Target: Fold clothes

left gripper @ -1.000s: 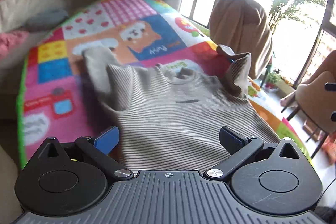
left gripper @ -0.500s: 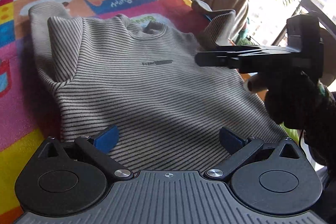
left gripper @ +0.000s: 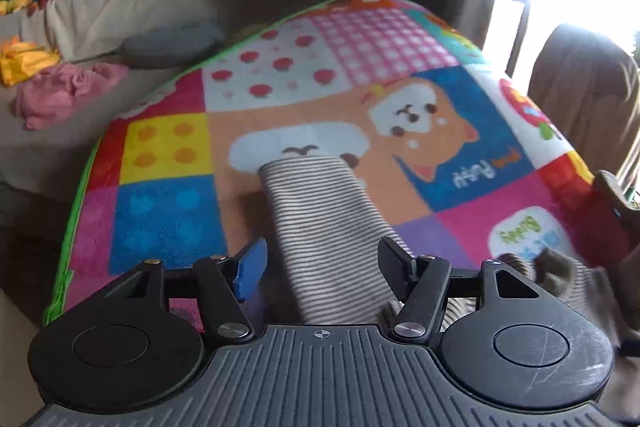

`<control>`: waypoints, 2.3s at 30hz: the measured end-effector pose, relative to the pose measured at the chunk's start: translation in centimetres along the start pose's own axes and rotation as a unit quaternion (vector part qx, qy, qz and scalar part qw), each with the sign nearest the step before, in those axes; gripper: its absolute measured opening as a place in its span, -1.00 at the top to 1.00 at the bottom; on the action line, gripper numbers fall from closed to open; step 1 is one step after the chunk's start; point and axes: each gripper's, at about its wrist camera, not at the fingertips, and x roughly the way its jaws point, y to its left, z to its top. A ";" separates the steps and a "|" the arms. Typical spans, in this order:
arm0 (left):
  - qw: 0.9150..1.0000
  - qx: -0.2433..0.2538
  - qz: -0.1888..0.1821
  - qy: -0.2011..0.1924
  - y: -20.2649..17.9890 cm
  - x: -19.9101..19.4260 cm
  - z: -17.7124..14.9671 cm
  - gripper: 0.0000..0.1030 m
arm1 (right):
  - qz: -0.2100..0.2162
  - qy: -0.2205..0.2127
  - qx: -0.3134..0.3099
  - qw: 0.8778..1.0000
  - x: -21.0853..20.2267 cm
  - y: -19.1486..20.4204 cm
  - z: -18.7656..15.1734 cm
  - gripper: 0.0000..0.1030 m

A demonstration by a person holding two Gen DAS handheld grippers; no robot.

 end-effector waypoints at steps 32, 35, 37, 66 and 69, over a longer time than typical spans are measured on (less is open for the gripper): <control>0.984 -0.019 0.158 -0.080 9.9 -11.7 -6.2 0.81 | 0.028 0.016 0.023 0.999 0.4 -1.4 1.0 -1.00; 0.984 -0.043 0.140 -0.103 9.5 -12.9 -6.0 0.82 | 0.021 0.017 0.014 1.000 0.4 -1.1 0.9 -1.00; 0.983 -0.037 0.121 -0.132 8.0 -14.2 -5.1 0.84 | 0.022 0.016 0.015 1.000 0.4 -1.2 0.8 -1.00; 0.906 -0.405 -0.123 0.008 10.5 -13.0 -14.4 -0.77 | 0.031 0.009 0.028 0.999 0.1 -1.7 0.8 -1.00; 0.892 -0.437 -0.111 0.001 10.9 -11.2 -13.7 -0.83 | 0.032 0.008 0.029 0.999 0.1 -1.7 0.8 -1.00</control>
